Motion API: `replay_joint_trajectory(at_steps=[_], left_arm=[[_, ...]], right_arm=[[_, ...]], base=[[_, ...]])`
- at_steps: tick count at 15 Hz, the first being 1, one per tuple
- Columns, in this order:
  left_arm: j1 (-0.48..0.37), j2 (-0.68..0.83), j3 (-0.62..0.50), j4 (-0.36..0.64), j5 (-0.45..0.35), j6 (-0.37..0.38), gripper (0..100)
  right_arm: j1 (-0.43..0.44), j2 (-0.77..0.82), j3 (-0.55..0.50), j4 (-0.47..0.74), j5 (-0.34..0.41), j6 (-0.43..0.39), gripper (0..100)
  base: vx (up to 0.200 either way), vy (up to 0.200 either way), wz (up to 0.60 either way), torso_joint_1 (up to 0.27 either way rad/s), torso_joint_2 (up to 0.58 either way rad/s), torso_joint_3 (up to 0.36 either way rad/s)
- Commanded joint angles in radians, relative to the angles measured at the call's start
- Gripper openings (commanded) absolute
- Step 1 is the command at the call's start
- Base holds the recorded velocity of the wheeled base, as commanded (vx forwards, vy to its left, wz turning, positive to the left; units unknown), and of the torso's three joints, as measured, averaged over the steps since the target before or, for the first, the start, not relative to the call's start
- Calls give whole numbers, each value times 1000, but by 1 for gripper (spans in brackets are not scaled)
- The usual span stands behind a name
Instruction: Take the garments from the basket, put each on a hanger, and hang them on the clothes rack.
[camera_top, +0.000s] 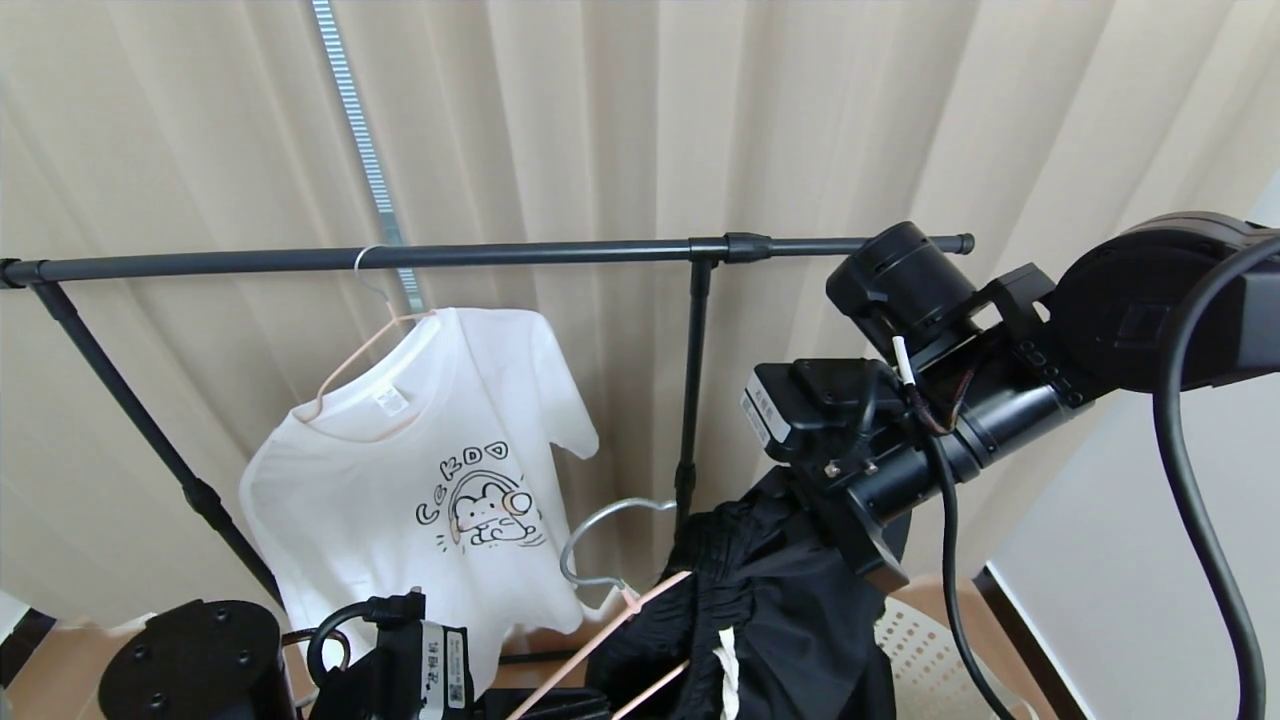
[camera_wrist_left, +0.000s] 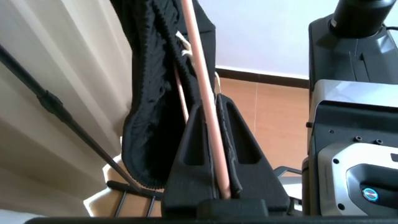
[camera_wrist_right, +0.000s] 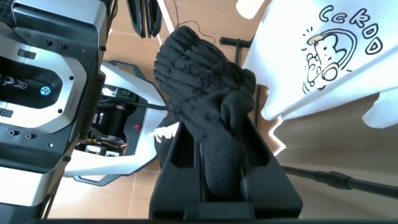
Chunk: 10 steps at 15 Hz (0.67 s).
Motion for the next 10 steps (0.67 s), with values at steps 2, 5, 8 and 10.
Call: replay_joint_trajectory(at_steps=[2,5,8,10], left_arm=[[13,-3,0,1,1,-1,0],[14,-3,0,1,1,5,100],[52,-1,0,1,1,-1,100],[97,-7,0,1,1,1,100]], right_arm=[[0,-12,3,2,-7,-1,0],[0,-17,9,0,-7,-1,0],[-1,-19,9,2,-8,-2,0],[-4,-28,20,0,-21,-2,0]], base=[[0,0,0,0,0,0],[0,0,0,0,0,0],[0,0,0,0,0,0],[0,0,0,0,0,0]])
